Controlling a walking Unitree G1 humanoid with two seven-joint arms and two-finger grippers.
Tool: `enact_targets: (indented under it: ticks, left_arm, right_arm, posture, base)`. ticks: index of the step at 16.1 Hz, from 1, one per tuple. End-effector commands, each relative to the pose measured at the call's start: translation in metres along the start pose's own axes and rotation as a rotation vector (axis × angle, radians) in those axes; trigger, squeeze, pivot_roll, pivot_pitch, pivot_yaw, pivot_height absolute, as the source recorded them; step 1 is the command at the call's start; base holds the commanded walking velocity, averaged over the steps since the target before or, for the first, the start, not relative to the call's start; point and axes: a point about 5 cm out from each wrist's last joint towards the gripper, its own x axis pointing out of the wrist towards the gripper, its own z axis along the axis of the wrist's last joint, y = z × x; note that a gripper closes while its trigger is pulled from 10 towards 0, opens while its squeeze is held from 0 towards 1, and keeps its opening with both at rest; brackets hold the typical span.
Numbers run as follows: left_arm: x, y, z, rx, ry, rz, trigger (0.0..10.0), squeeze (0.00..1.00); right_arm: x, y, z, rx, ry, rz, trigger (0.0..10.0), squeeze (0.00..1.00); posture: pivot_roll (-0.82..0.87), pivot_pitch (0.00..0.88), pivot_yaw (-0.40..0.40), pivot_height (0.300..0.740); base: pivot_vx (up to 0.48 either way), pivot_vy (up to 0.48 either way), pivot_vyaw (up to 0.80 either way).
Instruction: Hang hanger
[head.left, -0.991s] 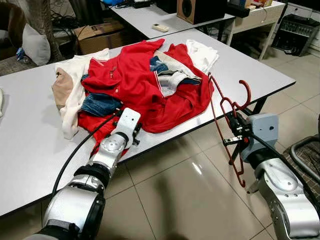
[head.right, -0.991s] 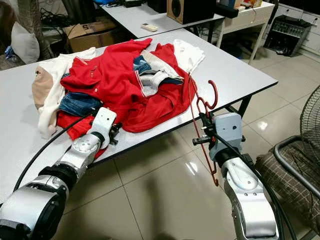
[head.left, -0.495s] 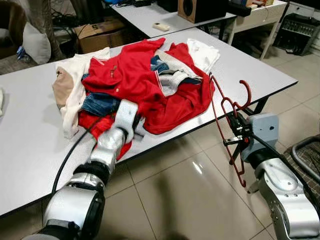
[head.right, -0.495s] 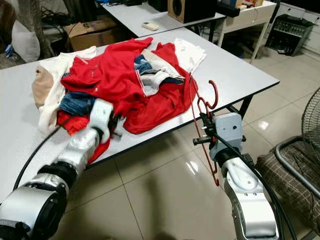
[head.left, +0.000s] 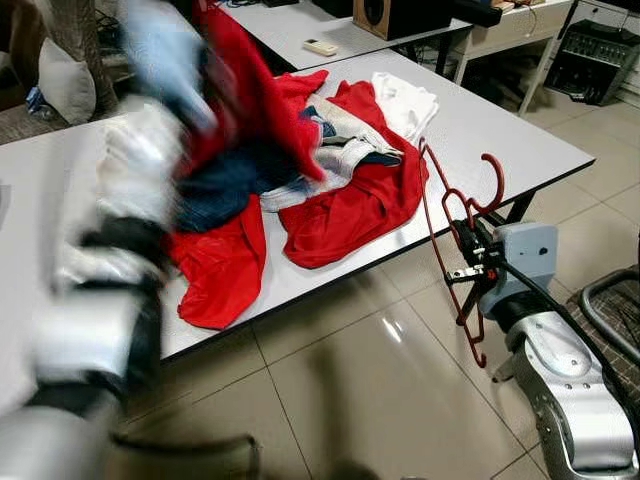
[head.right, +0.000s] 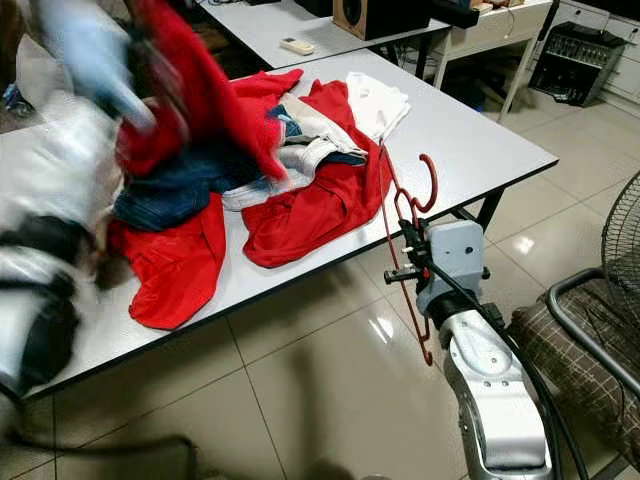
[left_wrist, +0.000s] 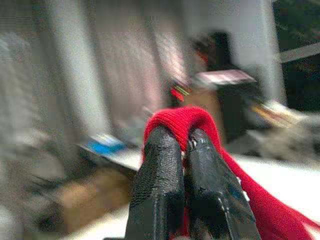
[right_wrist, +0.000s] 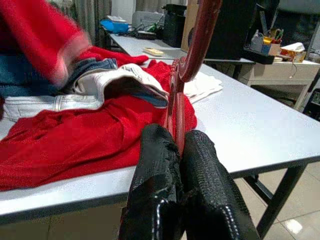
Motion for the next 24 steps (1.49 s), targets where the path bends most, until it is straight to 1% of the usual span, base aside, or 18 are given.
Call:
enact_targets:
  ticks: [1, 2, 4, 6, 8, 10, 11, 12, 13, 14, 15, 16, 17, 18, 19, 21, 23, 24]
  left_arm:
    - [0.007, 0.013, 0.028, 0.033, -0.107, 0.05, 0.0, 0.0]
    - [0.009, 0.016, 0.035, 0.034, -0.128, 0.054, 0.0, 0.0]
    - [0.018, 0.032, 0.08, 0.094, -0.243, 0.063, 0.0, 0.0]
    - [0.023, 0.04, 0.104, 0.163, -0.295, 0.066, 0.0, 0.0]
    - [0.028, 0.039, 0.123, 0.192, -0.335, 0.054, 0.0, 0.0]
    - [0.034, 0.027, 0.13, 0.171, -0.345, 0.001, 0.0, 0.0]
    - [0.04, 0.001, 0.125, 0.146, -0.32, -0.115, 0.0, 0.0]
    - [0.044, -0.041, 0.104, 0.129, -0.252, -0.275, 0.0, 0.0]
    - [0.044, -0.061, 0.092, 0.116, -0.213, -0.347, 0.0, 0.0]
    - [0.04, -0.094, 0.072, 0.088, -0.156, -0.446, 0.0, 0.0]
    - [0.025, -0.148, 0.035, 0.072, -0.05, -0.589, 2.0, 0.0]
    - [0.017, -0.167, 0.021, 0.073, -0.008, -0.636, 2.6, 0.0]
    - [-0.012, -0.213, -0.014, 0.035, 0.141, -0.782, 10.0, 0.0]
    - [-0.04, -0.241, -0.04, 0.013, 0.257, -0.925, 10.0, 0.0]
    - [-0.05, -0.246, -0.049, 0.013, 0.29, -0.963, 10.0, 1.0]
    - [-0.073, -0.247, -0.074, -0.045, 0.398, -1.021, 10.0, 1.0]
    - [-0.083, -0.243, -0.086, -0.07, 0.45, -1.042, 10.0, 1.0]
    - [-0.086, -0.234, -0.092, -0.122, 0.471, -1.017, 10.0, 1.0]
  right_arm:
    - [0.003, 0.0, 0.003, 0.013, -0.022, -0.011, 10.0, 0.0]
    - [0.003, 0.0, 0.003, 0.014, -0.022, -0.011, 10.0, 0.0]
    - [0.003, 0.003, 0.002, 0.02, -0.026, -0.007, 10.0, 0.0]
    - [0.004, 0.004, 0.002, 0.025, -0.031, -0.005, 10.0, 0.0]
    - [0.005, 0.004, 0.002, 0.033, -0.036, -0.009, 10.0, 0.0]
    - [0.005, 0.003, 0.002, 0.035, -0.04, -0.016, 10.0, 0.0]
    - [0.004, 0.002, 0.001, 0.036, -0.042, -0.026, 10.0, 0.0]
    - [0.003, 0.001, 0.0, 0.037, -0.042, -0.033, 10.0, 0.0]
    - [0.003, 0.001, 0.0, 0.037, -0.041, -0.035, 10.0, 0.0]
    - [0.002, 0.001, -0.001, 0.036, -0.041, -0.037, 10.0, 0.0]
    - [0.002, 0.001, -0.001, 0.035, -0.043, -0.043, 10.0, 0.0]
    - [0.002, 0.001, -0.001, 0.034, -0.045, -0.045, 10.0, 0.0]
    - [0.0, 0.0, -0.001, 0.035, -0.046, -0.059, 10.0, 0.0]
    - [-0.002, 0.0, -0.002, 0.035, -0.043, -0.068, 10.0, 0.0]
    - [-0.003, 0.0, -0.002, 0.034, -0.041, -0.071, 10.0, 0.0]
    - [-0.007, -0.002, -0.004, 0.037, -0.03, -0.087, 10.0, 0.0]
    - [-0.008, -0.001, -0.005, 0.035, -0.025, -0.086, 10.0, 0.0]
    - [-0.008, -0.001, -0.005, 0.039, -0.025, -0.086, 10.0, 0.0]
  posture:
    - [-0.21, 0.0, 0.073, 0.74]
    - [-0.21, 0.0, 0.073, 0.74]
    - [-0.2, 0.0, 0.072, 0.74]
    - [-0.19, 0.0, 0.071, 0.74]
    - [-0.19, 0.0, 0.078, 0.74]
    - [-0.19, 0.0, 0.087, 0.74]
    - [-0.2, 0.0, 0.099, 0.74]
    - [-0.2, 0.0, 0.103, 0.74]
    - [-0.2, 0.0, 0.104, 0.74]
    - [-0.21, 0.0, 0.109, 0.74]
    - [-0.22, 0.0, 0.124, 0.74]
    - [-0.22, 0.0, 0.124, 0.74]
    - [-0.24, 0.0, 0.14, 0.74]
    - [-0.25, 0.0, 0.146, 0.74]
    - [-0.25, 0.0, 0.146, 0.74]
    - [-0.25, 0.0, 0.15, 0.74]
    - [-0.25, 0.0, 0.147, 0.74]
    - [-0.24, 0.0, 0.147, 0.74]
  base:
    - [0.0, 0.0, 0.0]
    - [0.0, 0.0, 0.0]
    - [0.0, 0.0, 0.0]
    - [0.0, 0.0, 0.0]
    - [0.0, 0.0, 0.0]
    - [0.0, 0.0, 0.0]
    - [0.0, 0.0, 0.0]
    - [0.0, 0.0, 0.0]
    - [0.0, 0.0, 0.0]
    - [0.0, 0.0, 0.0]
    - [0.0, 0.0, 0.0]
    - [0.0, 0.0, 0.0]
    - [0.0, 0.0, 0.0]
    - [0.0, 0.0, 0.0]
    - [0.0, 0.0, 0.0]
    - [0.0, 0.0, 0.0]
    - [0.0, 0.0, 0.0]
    - [0.0, 0.0, 0.0]
